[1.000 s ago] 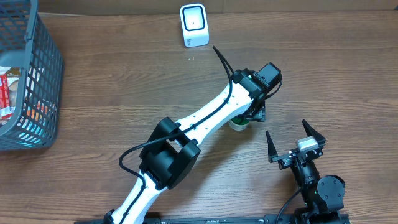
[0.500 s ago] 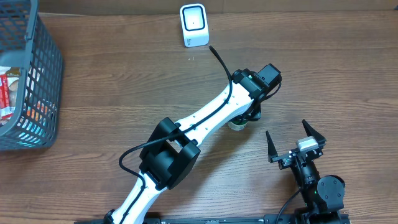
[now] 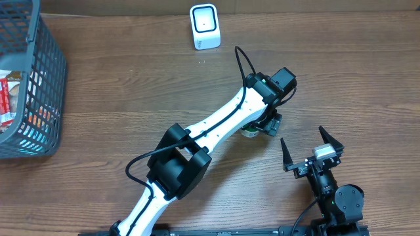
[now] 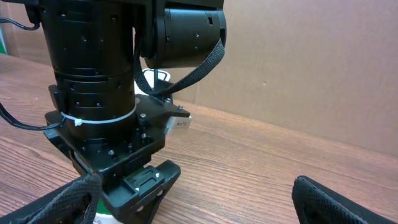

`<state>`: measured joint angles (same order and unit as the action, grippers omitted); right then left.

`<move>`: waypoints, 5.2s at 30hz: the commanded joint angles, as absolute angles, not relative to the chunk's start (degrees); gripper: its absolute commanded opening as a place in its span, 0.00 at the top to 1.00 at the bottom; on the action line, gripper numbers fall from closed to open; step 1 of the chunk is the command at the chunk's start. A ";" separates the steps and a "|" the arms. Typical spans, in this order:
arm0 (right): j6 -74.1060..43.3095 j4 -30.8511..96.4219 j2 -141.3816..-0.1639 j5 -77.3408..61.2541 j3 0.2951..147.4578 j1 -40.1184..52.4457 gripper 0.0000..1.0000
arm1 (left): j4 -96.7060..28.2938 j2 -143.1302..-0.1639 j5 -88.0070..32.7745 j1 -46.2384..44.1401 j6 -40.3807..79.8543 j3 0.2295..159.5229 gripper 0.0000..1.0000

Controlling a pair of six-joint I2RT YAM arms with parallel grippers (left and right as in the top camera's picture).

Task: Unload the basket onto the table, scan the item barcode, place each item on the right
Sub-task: 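Hold the jar in front of the scanner with the left gripper, then lower the jar onto the table and open the left gripper, then move the left gripper back over the grey basket, then grasp the light green wipes bag in the basket with the left gripper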

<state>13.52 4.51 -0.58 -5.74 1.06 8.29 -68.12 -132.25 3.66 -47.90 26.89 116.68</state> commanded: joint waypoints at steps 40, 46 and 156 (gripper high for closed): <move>13.56 4.27 -0.16 -5.65 0.45 8.27 0.00 | -69.93 -131.28 7.09 -47.81 33.43 121.14 0.00; 13.56 4.27 -0.16 -5.63 0.45 8.29 0.00 | -74.06 -129.01 10.09 -45.63 33.43 124.62 0.00; 13.56 4.27 -0.16 -5.63 0.45 8.27 0.00 | -81.17 -135.74 7.42 36.47 20.14 122.72 0.84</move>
<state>13.54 4.56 -0.58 -5.72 1.06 8.29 -80.38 -135.26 7.68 36.16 19.68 123.07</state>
